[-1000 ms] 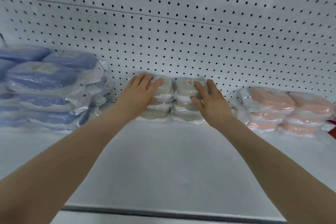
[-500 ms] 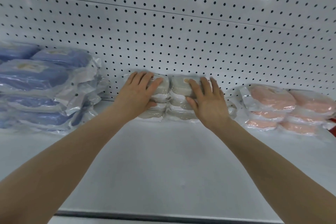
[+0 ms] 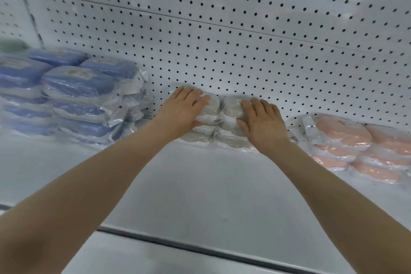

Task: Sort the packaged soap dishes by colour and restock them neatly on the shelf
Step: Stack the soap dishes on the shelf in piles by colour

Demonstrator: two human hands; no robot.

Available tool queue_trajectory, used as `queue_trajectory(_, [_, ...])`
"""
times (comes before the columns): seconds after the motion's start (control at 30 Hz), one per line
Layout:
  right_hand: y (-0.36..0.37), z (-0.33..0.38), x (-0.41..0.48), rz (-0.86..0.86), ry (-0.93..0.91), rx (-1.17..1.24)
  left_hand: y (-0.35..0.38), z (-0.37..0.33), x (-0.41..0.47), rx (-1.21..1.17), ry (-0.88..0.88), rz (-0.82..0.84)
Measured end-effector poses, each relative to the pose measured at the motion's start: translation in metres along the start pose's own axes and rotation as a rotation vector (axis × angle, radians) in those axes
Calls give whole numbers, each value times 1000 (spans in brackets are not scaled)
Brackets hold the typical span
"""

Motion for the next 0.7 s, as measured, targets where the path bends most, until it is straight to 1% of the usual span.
queue_trajectory(0.07, [-10,6,1,-23,-32,3,-18,-1,-10,2,-12,-48])
queue_trajectory(0.17, [-30,27,1,-112,-87,39,-50,-4,-33,6,-18,-106])
queue_trajectory(0.27, [-51,63,1,-191,-139,99,-76,2,-64,-9,-25,-181])
queue_trajectory(0.33, [-62,97,4,-234,-188,129,-92,18,-89,-4,-32,-224])
queue_trajectory(0.43, [-74,154,15,-304,-240,150,-112,58,-126,37,-70,-258])
queue_trajectory(0.53, [-82,217,33,-354,-249,196,-128,118,-164,72,-147,-288])
queue_trajectory(0.63, [-86,281,52,-402,-288,161,-136,189,-199,137,-234,-240])
queue_trajectory(0.7, [-84,319,66,-398,-321,106,-135,234,-218,178,-263,-176])
Point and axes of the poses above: each hand's wrist, its own x-axis towards the middle knuckle, its own y-axis out of the palm, z = x × y, the point moved 5 cm from there along x, towards the middle knuckle, and after that the axes turned 6 degrees about -z, right-handed, at the moved point
